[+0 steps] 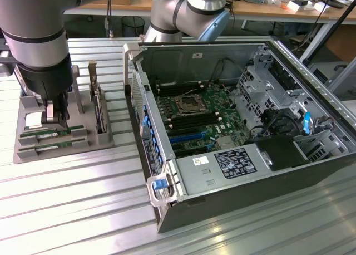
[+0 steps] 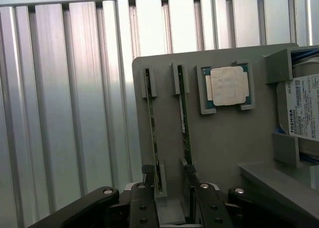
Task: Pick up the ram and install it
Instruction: 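Pick up the ram and move it above insertion slot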
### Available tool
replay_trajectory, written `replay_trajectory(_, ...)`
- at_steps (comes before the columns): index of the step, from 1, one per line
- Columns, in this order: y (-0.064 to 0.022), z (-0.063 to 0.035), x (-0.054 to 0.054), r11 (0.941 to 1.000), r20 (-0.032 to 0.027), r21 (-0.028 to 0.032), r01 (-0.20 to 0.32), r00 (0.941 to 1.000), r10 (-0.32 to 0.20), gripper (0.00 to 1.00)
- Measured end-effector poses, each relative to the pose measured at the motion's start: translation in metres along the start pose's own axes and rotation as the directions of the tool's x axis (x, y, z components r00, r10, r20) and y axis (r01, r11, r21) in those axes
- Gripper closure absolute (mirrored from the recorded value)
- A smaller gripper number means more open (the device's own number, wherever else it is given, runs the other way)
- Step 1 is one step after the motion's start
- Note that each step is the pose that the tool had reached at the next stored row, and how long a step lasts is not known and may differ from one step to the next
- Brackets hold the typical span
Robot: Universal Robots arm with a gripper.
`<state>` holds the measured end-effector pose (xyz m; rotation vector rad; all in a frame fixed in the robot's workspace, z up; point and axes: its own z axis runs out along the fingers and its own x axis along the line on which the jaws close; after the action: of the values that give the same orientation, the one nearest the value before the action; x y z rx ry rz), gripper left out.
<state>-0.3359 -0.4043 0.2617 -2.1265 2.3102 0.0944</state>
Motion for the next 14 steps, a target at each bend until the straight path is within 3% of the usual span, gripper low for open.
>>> replay_trajectory(8, 0.003, 0.0024, 0.003, 1.0, 0.0059, -0.0006, 0.002, 1.0, -0.002, 0.64)
replay_trajectory(12, 0.0065, 0.0038, 0.005, 0.999, 0.0055, -0.0024, 0.045, 0.999, -0.045, 0.64)
replay_trajectory(14, 0.0063, 0.0058, 0.012, 0.9987, 0.0056, -0.0027, 0.05, 0.9987, -0.05, 0.64)
